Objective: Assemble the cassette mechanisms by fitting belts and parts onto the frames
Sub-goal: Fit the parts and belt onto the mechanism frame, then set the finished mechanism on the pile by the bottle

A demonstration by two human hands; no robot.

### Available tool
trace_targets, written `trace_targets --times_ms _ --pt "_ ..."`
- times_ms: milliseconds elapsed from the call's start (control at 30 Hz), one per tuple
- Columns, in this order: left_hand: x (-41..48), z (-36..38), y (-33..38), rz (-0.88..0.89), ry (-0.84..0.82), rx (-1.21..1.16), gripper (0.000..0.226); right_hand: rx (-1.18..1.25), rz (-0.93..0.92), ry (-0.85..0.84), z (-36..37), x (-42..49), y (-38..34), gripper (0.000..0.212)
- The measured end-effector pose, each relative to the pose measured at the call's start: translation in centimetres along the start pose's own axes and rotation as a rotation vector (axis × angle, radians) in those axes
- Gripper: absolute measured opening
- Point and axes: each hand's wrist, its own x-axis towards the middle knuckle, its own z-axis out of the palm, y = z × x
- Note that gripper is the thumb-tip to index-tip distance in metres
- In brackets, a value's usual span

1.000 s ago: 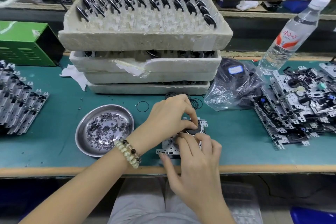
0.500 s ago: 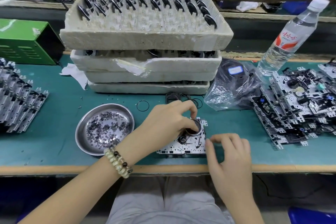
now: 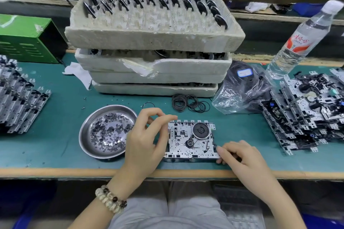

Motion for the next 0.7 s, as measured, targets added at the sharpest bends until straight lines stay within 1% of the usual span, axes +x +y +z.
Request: trace_targets --times_ms 133,200,267,300,367,433,500,533,567,600,667,700 --pt "-0.2 -0.1 -0.2 -0.075 0.097 -0.028 0.021 0.219 0.086 0.033 -1.4 1.1 -0.9 0.036" --pt "-0.3 -0.2 -0.2 -0.099 0.130 -0.036 0.021 0.242 0.129 0.012 -3.3 2.2 -1.8 0.034" --pt "-0.3 -0.3 -0.2 -0.103 0.152 -0.045 0.021 0.182 0.130 0.001 -5.8 3.3 -3.4 0.034" --pt "-0.3 -0.3 -0.1 -0.105 0.157 -0.051 0.021 0.109 0.105 0.012 -7.1 3.7 -4.6 0.033" --pt "-0.2 -0.3 -0.1 -0.114 0.165 -0.064 0.020 -0.127 0.021 0.034 -8.8 4.4 -7.1 0.033" --pt "-0.2 -0.3 0.0 -0.121 0.178 -0.079 0.020 -0.510 -0.092 0.056 -9.0 4.9 -9.6 0.037" --pt "-0.2 -0.4 0.0 -0.124 0.198 -0.102 0.020 -0.884 -0.272 0.138 -6.9 4.8 -12.0 0.037" --pt "-0.2 -0.4 0.1 -0.128 0.210 -0.116 0.020 -0.956 -0.362 0.173 -5.0 4.4 -12.9 0.034" --pt "-0.2 -0.5 0.0 -0.130 0.222 -0.127 0.021 -0.994 -0.420 0.160 -2.9 3.8 -13.7 0.024" --pt "-0.2 -0.5 0.0 -0.130 0.229 -0.132 0.022 -1.001 -0.447 0.144 -0.9 3.1 -14.0 0.019" --pt "-0.2 -0.6 0.0 -0.126 0.236 -0.125 0.021 -1.039 -0.477 0.067 3.0 1.4 -13.4 0.019" --pt "-0.2 -0.6 -0.1 -0.124 0.234 -0.117 0.021 -1.137 -0.535 0.022 4.7 0.5 -12.8 0.020"
